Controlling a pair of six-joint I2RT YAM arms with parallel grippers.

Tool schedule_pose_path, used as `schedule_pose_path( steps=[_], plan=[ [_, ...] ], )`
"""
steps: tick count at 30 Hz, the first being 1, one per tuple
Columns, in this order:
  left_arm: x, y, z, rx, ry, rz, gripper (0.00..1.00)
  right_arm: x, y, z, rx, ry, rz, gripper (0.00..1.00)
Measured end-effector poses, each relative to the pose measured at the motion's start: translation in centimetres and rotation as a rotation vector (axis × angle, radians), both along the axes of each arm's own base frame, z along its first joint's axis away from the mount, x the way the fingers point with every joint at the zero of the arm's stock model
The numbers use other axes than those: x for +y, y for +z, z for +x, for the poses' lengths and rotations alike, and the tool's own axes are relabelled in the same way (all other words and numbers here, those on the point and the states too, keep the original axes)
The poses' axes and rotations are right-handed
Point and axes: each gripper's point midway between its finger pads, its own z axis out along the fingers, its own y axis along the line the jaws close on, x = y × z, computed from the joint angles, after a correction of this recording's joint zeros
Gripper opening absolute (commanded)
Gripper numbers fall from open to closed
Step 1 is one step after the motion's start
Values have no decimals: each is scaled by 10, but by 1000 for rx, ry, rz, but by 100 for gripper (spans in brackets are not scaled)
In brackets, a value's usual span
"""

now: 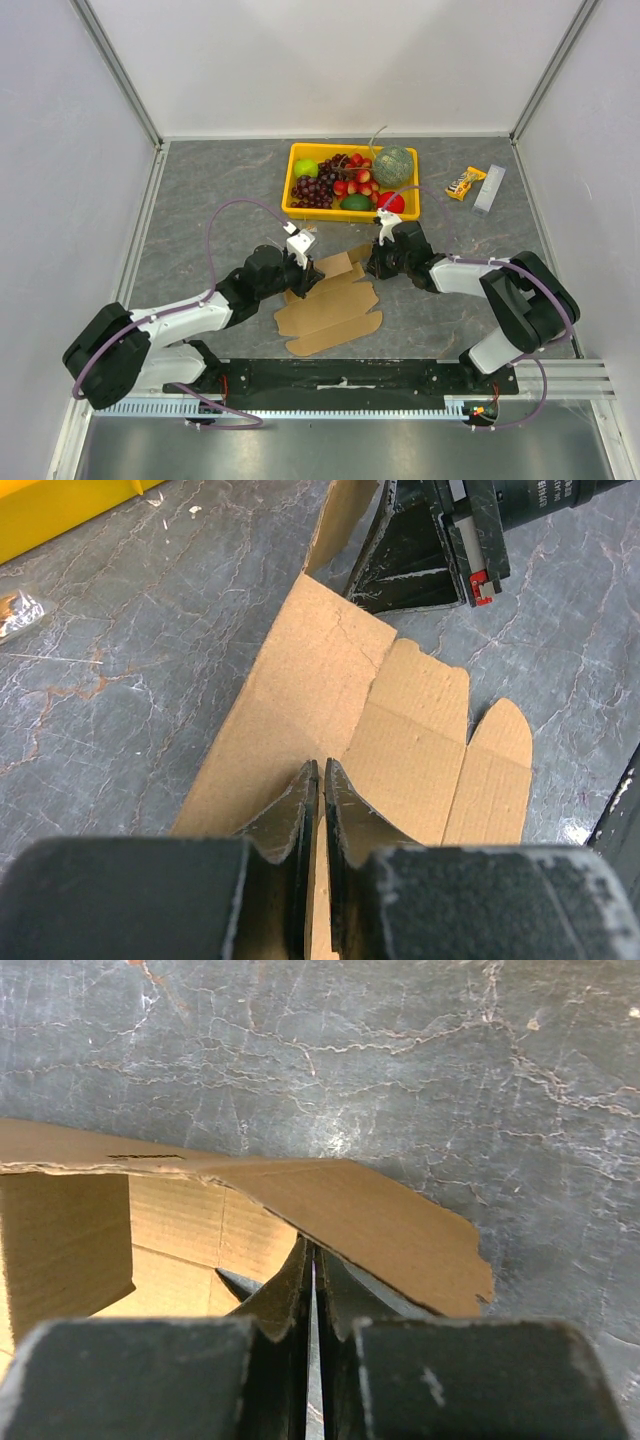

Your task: Fold the paper box

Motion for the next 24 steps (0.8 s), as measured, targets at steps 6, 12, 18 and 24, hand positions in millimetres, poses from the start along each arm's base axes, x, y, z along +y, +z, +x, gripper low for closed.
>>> schedule_pose_path(
  steps=[6, 12, 18, 24],
  plan=[
    [0, -2, 0, 3, 0, 3, 12, 6, 1, -5, 13, 30, 25, 8],
    [0, -2, 0, 4, 0, 3, 12, 16, 9, -6, 15, 52, 84, 8],
    [0, -3, 0, 6, 0, 5, 12, 28, 19, -8, 11, 81, 156, 9],
    [0, -6, 0, 12, 0, 11, 12, 38, 22, -11, 25, 119, 213, 8]
  ],
)
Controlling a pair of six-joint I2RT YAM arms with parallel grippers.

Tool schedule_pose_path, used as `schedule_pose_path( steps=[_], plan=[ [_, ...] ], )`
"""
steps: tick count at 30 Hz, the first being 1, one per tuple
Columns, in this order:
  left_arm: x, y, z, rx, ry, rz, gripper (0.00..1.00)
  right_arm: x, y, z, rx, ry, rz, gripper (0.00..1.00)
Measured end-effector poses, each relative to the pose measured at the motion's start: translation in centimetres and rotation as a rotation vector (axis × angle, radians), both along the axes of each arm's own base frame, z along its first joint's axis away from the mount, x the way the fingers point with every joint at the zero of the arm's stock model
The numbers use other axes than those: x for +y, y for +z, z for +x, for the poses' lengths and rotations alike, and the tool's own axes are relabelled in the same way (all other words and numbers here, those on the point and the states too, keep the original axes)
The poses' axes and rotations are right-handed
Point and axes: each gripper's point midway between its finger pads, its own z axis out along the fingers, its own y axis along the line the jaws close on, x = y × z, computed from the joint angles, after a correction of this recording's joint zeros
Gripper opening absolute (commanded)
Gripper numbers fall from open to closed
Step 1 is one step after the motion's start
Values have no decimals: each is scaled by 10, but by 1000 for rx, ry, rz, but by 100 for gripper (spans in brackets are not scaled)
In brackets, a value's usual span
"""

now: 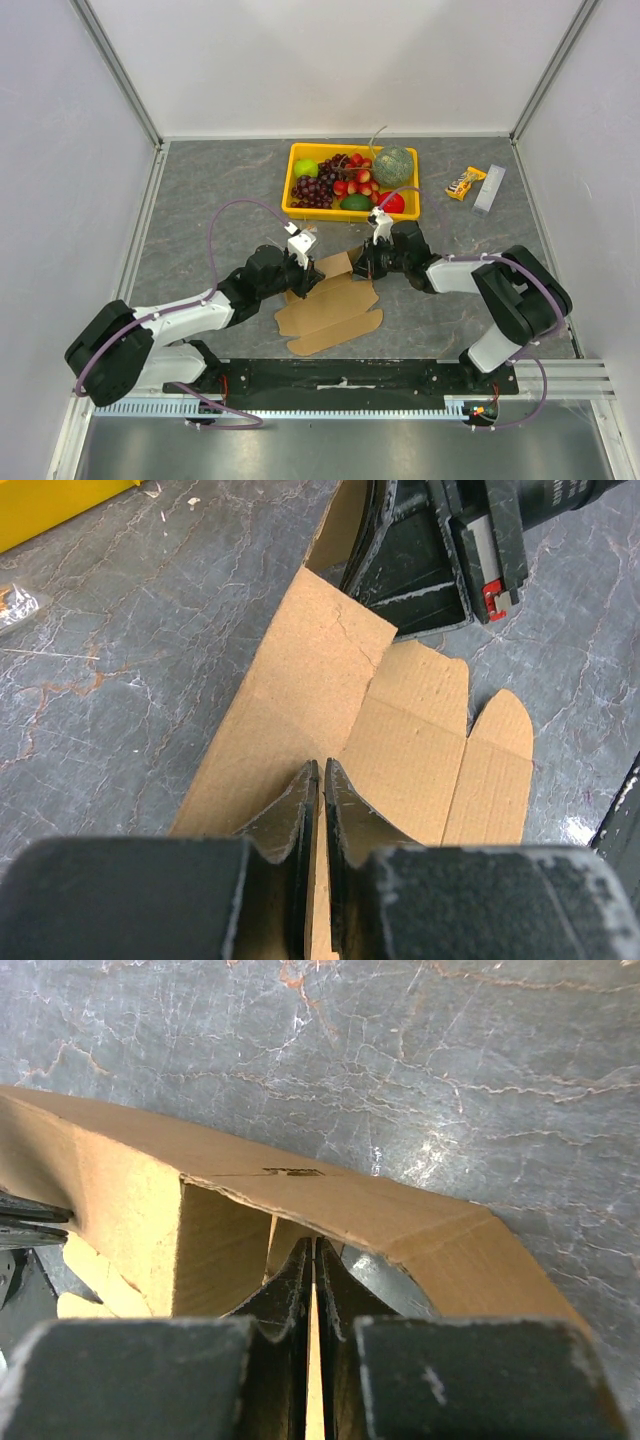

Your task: Fold the paper box

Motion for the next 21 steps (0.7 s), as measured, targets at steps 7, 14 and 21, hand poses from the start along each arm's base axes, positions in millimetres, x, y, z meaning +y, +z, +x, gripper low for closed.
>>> schedule_pose_path(
  steps=[7, 14, 21],
  plan=[
    [0, 1, 0, -2, 0, -1, 12, 7, -16, -9, 54, 38, 15, 8],
    [0, 0, 0, 0, 0, 0, 12, 15, -18, -10, 53, 63, 7, 15],
    [0, 0, 1, -1, 2, 1, 12, -5, 0, -8, -12, 26, -113, 35]
  ],
)
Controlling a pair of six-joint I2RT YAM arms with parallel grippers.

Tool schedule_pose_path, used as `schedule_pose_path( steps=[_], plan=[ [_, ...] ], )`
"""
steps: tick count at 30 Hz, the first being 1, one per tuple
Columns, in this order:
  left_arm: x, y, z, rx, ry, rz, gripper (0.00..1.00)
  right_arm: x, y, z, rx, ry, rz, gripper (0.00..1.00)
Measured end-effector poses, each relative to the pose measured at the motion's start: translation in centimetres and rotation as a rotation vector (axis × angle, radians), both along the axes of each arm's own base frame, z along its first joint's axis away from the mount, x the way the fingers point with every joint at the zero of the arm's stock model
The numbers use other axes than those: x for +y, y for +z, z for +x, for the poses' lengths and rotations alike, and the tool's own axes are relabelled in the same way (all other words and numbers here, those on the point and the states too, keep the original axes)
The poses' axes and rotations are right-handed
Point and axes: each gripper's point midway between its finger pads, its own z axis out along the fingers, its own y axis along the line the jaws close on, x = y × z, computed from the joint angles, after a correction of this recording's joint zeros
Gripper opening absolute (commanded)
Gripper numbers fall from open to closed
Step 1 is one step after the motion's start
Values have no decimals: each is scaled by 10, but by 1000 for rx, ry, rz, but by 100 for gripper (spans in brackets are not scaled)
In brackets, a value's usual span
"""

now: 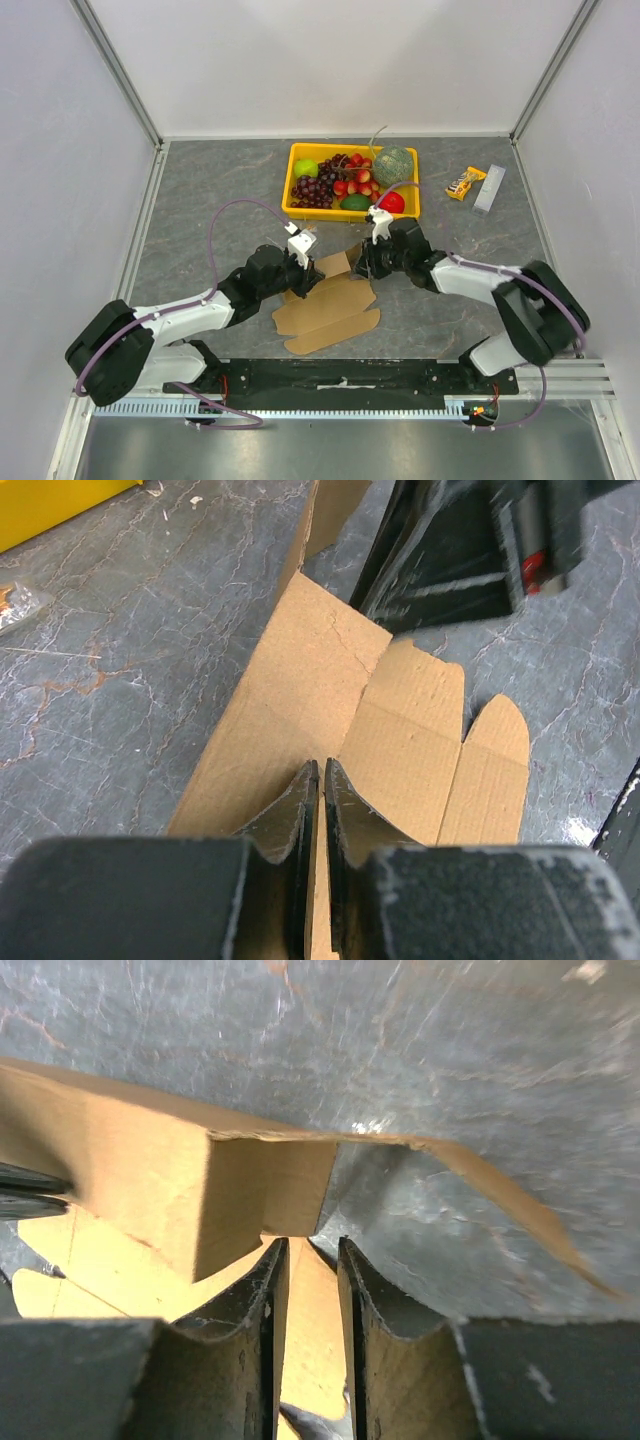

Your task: Fold the paper box

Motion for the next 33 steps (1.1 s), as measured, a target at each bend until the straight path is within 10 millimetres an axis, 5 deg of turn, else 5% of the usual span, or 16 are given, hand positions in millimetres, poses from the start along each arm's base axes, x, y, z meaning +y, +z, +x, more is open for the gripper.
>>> schedule_pose_path(
  steps=[8, 13, 22, 33],
  plan=[
    [0, 0, 0, 0, 2, 1, 12, -37, 75, 29, -221, -108, -166, 57],
    [0, 0, 0, 0, 2, 1, 12, -54, 97, 43, -271, -104, -292, 64],
    [0, 0, 0, 0, 3, 1, 12, -71, 74, 49, -254, 13, -507, 63],
    [0, 0, 0, 0, 2, 1, 11, -65, 48, 50, -241, 156, -556, 56]
  ],
)
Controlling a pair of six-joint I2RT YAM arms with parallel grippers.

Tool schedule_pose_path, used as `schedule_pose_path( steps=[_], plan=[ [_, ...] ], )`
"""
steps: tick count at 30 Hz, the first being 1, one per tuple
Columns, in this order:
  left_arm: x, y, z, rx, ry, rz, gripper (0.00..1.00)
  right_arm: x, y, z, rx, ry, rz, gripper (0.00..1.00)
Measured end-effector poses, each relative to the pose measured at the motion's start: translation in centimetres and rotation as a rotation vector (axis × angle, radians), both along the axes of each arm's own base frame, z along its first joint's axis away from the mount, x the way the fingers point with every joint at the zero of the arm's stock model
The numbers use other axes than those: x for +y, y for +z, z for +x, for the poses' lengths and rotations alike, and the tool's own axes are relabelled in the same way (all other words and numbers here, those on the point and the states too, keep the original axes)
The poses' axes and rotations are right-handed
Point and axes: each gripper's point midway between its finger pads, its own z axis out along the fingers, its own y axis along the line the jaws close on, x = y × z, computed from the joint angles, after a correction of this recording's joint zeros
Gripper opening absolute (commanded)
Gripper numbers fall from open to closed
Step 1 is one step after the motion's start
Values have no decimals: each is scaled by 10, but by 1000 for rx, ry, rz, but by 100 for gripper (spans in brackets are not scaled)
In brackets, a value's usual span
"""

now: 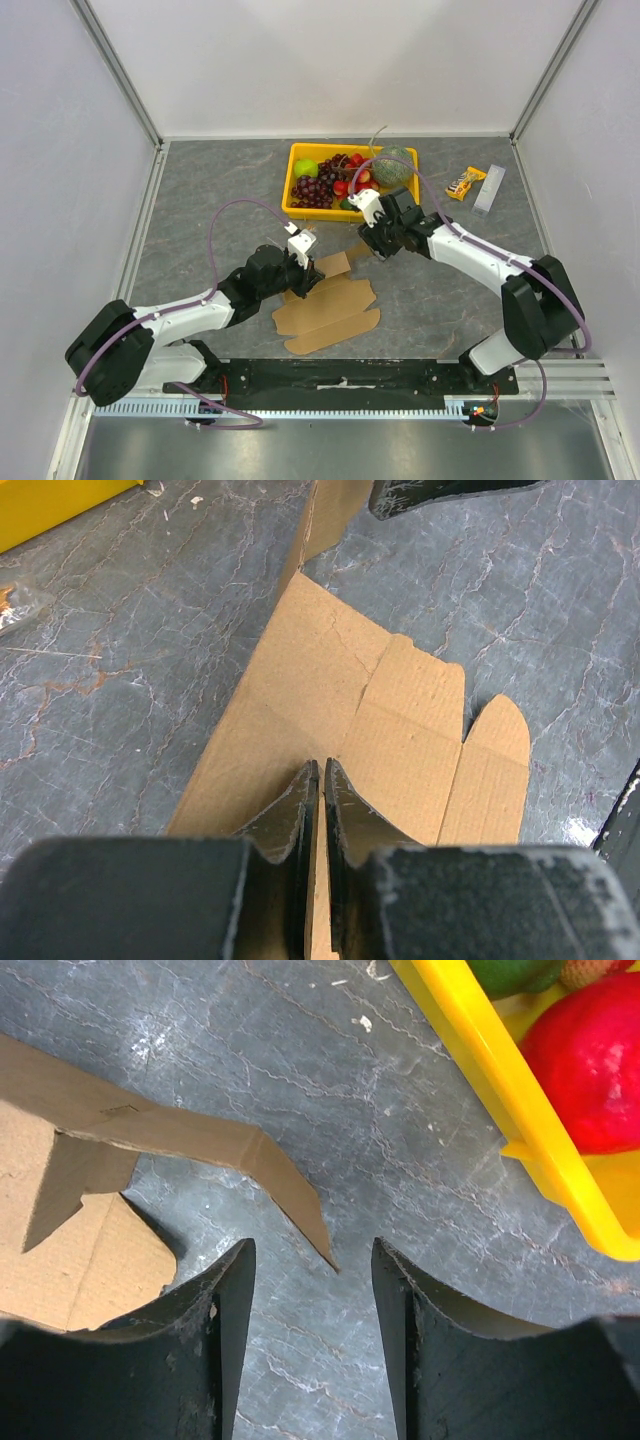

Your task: Fold the paper box

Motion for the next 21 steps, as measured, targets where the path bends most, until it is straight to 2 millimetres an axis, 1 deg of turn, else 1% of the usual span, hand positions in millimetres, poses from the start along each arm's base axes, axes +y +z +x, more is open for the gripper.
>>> schedule_pose_path(
  steps=[5, 9, 11, 21],
  plan=[
    [0, 0, 0, 0, 0, 0, 12, 10, -7, 5, 20, 32, 14, 44],
    [0, 0, 0, 0, 1, 0, 11, 15, -11, 5, 38, 49, 32, 34],
    [0, 0, 0, 0, 1, 0, 12, 17, -11, 3, 45, 53, 42, 29],
    [0, 0, 0, 0, 1, 0, 11, 25, -9, -3, 86, 29, 102, 10]
  ],
)
